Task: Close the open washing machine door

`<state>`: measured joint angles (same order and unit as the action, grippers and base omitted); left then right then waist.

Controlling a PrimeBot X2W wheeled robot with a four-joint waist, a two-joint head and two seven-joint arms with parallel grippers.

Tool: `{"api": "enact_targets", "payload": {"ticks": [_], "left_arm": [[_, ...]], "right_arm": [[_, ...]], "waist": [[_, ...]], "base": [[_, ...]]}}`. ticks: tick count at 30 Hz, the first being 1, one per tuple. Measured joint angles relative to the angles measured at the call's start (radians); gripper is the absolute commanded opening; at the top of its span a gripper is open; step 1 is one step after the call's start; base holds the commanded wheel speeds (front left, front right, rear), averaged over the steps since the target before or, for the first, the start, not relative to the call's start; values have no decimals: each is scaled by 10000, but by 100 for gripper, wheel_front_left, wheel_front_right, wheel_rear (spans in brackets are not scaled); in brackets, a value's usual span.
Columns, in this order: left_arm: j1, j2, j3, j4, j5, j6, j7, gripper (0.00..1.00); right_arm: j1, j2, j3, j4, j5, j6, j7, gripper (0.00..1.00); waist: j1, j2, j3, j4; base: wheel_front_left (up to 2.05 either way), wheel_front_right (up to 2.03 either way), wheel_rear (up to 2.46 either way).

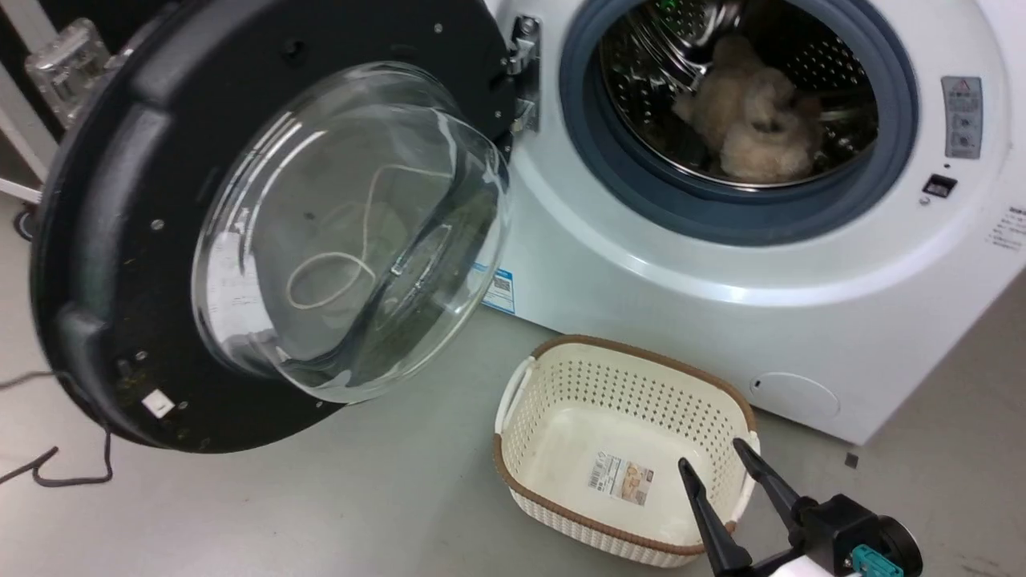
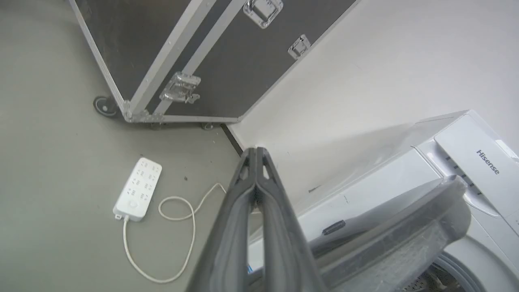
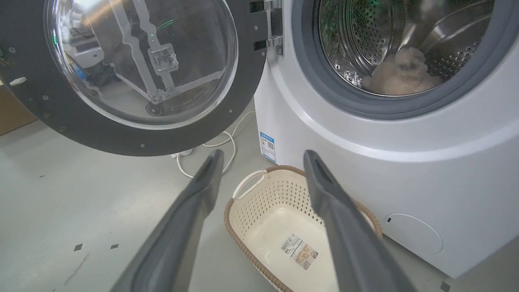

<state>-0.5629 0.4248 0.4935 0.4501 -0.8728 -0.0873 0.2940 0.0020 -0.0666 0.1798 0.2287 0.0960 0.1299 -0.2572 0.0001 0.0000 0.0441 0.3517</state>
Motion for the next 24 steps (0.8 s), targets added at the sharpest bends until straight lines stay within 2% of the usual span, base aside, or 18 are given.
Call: {"api": "enact_targets", "payload": {"ticks": [3, 6, 15, 18, 24], "left_arm": [[-363, -12, 265, 972, -966, 247, 1241, 0], [-478, -8, 343, 1436, -1818, 255, 2706, 0], [125, -86, 428, 1012, -3149, -54, 5010, 0], [659, -422, 399, 468, -3455, -142, 5446, 0], [2191, -1561, 52, -1116, -3756, -217, 6111, 0]], "right_arm": [[-3, -182, 81, 44, -2, 0, 0, 100], [-5, -322, 123, 58, -8, 0, 0, 100], [2, -374, 109, 104, -4, 0, 0, 100], [-1, -347, 27, 113, 2, 0, 0, 100], [-4, -295, -433, 107, 4, 0, 0, 100]], "waist": [[0, 0, 72, -112], [0, 0, 101, -199], [-2, 0, 21, -315], [-2, 0, -29, -359], [-2, 0, -265, -579]], "base": [[0, 0, 0], [0, 0, 0], [0, 0, 0], [0, 0, 0], [0, 0, 0]]}}
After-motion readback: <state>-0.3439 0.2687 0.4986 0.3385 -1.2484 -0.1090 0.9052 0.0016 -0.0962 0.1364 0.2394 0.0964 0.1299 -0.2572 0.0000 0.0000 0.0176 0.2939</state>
